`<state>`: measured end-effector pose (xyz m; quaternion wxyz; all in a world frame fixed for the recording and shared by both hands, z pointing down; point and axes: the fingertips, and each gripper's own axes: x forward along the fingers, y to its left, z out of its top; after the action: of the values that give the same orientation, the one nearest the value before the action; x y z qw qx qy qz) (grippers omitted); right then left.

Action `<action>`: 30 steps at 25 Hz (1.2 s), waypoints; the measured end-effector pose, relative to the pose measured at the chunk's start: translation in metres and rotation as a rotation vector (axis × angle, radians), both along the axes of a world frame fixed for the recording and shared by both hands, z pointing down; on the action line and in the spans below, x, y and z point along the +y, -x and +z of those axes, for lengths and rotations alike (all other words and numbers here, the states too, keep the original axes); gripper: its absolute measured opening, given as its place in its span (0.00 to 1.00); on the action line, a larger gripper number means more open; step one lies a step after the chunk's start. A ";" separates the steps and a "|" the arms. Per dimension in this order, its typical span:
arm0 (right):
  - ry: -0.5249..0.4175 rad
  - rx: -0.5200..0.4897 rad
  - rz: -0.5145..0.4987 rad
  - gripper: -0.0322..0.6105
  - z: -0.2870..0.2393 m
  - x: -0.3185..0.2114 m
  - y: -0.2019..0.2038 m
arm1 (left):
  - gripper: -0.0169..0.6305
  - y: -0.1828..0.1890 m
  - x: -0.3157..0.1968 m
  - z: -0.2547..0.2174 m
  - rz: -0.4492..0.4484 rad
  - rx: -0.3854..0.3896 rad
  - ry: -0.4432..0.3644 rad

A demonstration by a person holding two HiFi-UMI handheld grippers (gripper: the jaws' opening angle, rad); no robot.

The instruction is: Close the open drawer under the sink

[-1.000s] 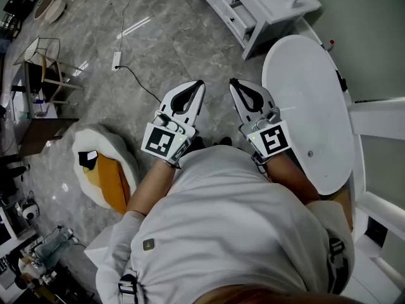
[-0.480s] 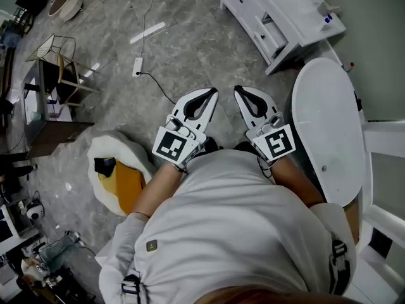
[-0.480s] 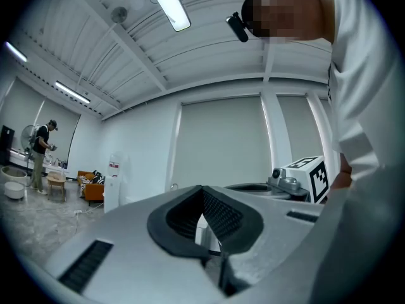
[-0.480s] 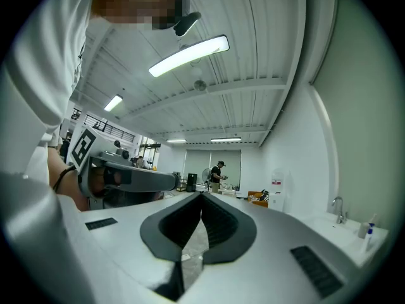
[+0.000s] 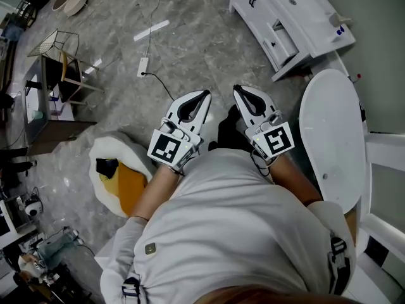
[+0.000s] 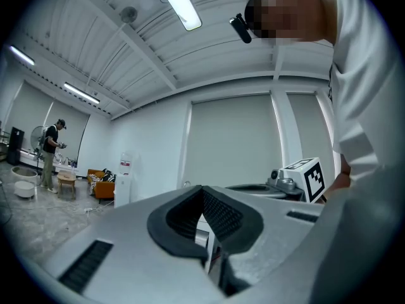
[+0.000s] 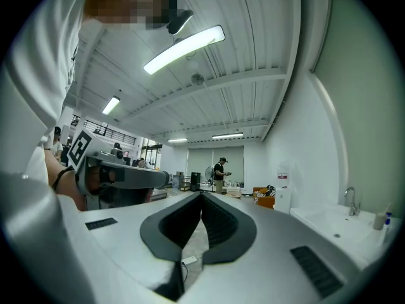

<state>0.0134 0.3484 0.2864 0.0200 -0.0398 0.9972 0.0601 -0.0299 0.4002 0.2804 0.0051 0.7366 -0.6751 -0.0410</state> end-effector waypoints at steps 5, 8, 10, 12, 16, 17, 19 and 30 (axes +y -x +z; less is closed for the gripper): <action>0.006 -0.011 -0.027 0.09 0.006 -0.025 0.034 | 0.04 0.030 -0.022 0.007 -0.023 -0.006 0.018; 0.019 -0.009 -0.037 0.09 0.011 -0.052 0.053 | 0.04 0.047 -0.049 0.013 -0.028 -0.001 0.037; 0.027 -0.007 -0.037 0.09 0.014 -0.076 0.065 | 0.04 0.059 -0.074 0.012 -0.021 -0.012 0.026; 0.039 -0.003 -0.029 0.09 0.015 -0.103 0.075 | 0.04 0.072 -0.100 0.012 -0.018 -0.010 0.028; 0.003 0.004 -0.004 0.09 0.007 -0.159 0.092 | 0.04 0.091 -0.161 0.008 0.003 -0.002 0.043; -0.004 0.005 0.005 0.09 0.004 -0.175 0.094 | 0.04 0.094 -0.178 0.007 0.014 -0.002 0.045; 0.004 0.035 0.035 0.09 0.003 -0.209 0.096 | 0.04 0.098 -0.214 0.004 0.041 -0.007 0.052; 0.028 0.094 0.287 0.09 0.001 -0.355 0.041 | 0.04 0.060 -0.373 -0.009 0.265 -0.042 0.067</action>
<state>-0.0275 -0.0062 0.2876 -0.0360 -0.1793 0.9819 0.0501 -0.0899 0.0270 0.2712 0.0209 0.8194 -0.5728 -0.0020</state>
